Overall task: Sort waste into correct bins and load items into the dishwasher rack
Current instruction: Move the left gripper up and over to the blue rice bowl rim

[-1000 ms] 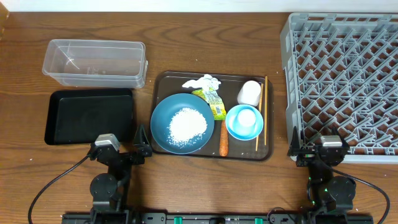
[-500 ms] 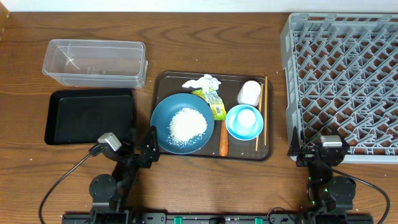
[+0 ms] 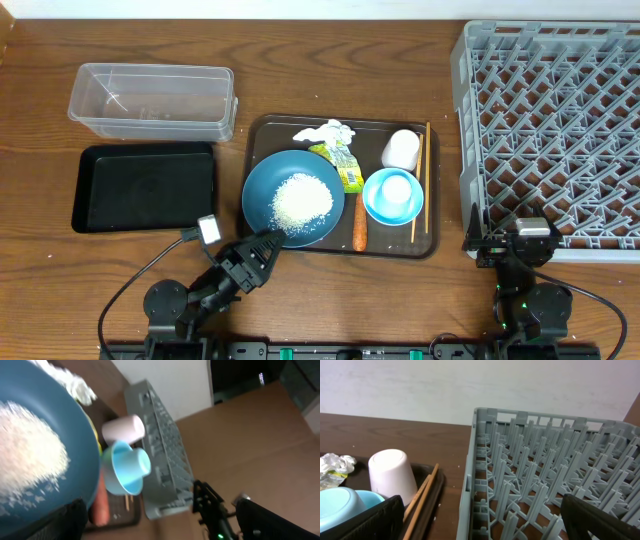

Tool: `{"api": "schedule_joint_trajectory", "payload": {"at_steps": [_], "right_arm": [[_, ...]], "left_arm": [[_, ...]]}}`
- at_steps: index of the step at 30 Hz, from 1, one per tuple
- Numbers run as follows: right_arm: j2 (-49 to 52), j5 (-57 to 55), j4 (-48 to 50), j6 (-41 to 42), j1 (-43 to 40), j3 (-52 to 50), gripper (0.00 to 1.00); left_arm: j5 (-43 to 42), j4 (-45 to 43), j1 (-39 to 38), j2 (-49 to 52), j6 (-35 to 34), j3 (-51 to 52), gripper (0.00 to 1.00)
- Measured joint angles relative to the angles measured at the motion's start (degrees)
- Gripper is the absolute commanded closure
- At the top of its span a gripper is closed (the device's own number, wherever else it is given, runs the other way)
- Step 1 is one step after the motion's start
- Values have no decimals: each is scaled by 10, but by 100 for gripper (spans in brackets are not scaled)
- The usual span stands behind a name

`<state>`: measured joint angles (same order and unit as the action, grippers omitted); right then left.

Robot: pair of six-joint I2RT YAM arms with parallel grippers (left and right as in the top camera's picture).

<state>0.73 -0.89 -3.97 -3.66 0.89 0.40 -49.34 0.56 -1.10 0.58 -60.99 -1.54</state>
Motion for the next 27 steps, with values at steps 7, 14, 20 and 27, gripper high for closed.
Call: {"api": "schedule_joint_trajectory", "payload": {"at_steps": [7, 14, 20, 27], "right_arm": [[0, 0, 0, 0, 0, 0, 1], [0, 0, 0, 0, 0, 0, 1], [0, 0, 0, 0, 0, 0, 1], [0, -1, 0, 0, 0, 0, 1]], "left_arm": [[-1, 110, 0, 0, -17, -76, 2], [81, 393, 0, 7, 49, -201, 2], [164, 486, 0, 50, 120, -283, 2], [205, 526, 0, 127, 171, -340, 2]]}}
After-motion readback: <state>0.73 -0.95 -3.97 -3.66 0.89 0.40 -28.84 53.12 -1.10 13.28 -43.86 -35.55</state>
